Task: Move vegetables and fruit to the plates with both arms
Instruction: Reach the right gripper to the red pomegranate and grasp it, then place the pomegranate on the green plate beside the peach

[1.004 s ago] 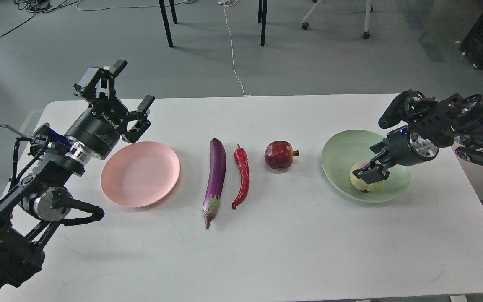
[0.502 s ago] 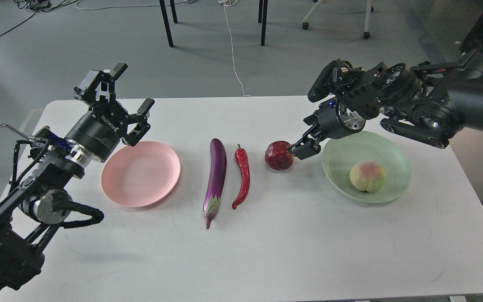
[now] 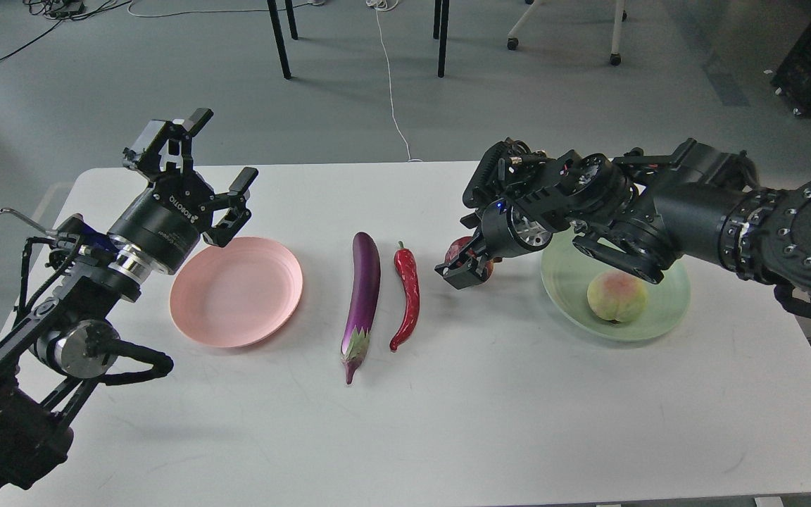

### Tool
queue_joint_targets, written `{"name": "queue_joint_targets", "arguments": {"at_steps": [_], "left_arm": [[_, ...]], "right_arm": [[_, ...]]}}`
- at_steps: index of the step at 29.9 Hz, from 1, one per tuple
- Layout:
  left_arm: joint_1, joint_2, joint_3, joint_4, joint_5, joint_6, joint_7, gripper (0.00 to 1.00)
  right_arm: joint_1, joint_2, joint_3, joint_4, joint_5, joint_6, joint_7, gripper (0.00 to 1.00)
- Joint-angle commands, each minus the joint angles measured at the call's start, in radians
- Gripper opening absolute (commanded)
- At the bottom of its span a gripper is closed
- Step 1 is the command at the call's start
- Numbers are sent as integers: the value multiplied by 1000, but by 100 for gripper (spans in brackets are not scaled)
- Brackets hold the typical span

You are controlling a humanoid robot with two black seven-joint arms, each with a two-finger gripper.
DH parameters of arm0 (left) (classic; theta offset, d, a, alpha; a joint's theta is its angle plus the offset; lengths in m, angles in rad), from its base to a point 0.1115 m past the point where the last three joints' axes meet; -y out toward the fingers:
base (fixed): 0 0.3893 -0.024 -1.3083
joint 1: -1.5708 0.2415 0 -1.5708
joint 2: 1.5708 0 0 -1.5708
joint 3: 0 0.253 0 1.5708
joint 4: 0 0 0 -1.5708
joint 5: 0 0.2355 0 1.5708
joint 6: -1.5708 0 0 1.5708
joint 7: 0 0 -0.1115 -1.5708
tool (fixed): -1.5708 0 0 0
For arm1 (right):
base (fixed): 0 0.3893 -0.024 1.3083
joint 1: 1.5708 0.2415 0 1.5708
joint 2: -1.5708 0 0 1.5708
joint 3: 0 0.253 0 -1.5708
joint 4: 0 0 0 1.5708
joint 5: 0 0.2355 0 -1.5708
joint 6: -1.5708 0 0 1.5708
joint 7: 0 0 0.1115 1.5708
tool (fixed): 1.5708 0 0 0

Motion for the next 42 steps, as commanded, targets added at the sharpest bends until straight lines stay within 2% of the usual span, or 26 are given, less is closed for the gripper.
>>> {"name": "queue_joint_targets", "arguments": {"at_steps": [1,16,23,26,30,34,39,42], "left_arm": [[8,0,-5,0,0,-1,0,99],[14,6,-5,-1,0,-1,0,99],[23,6,-10,-1,0,-1,0,99],[28,6,-14,-1,0,-1,0,99],[31,11,-14,-17,0,2,0,99],[38,19,-14,-20,0,2,0,99],[40,28,-14,-20,0,2,0,99],[40,28,-14,-21,-2,2,2,99]], "right_arm": [[-6,10,-13,-37,-1,-11,0,96],[-48,10,-39,-64,-1,-14,0,96],[-73,10,-40,-74,-1,-60,0,93],[-78,10,-53,-72,-1,-67,0,87],[-81,10,-92,-72,-1,-67,0,64],[-70,10,-92,-67,0,-69,0,33],[-1,9,-91,-48,6,-72,0,31],[68,-63,-89,12,6,-70,0,31]]}}
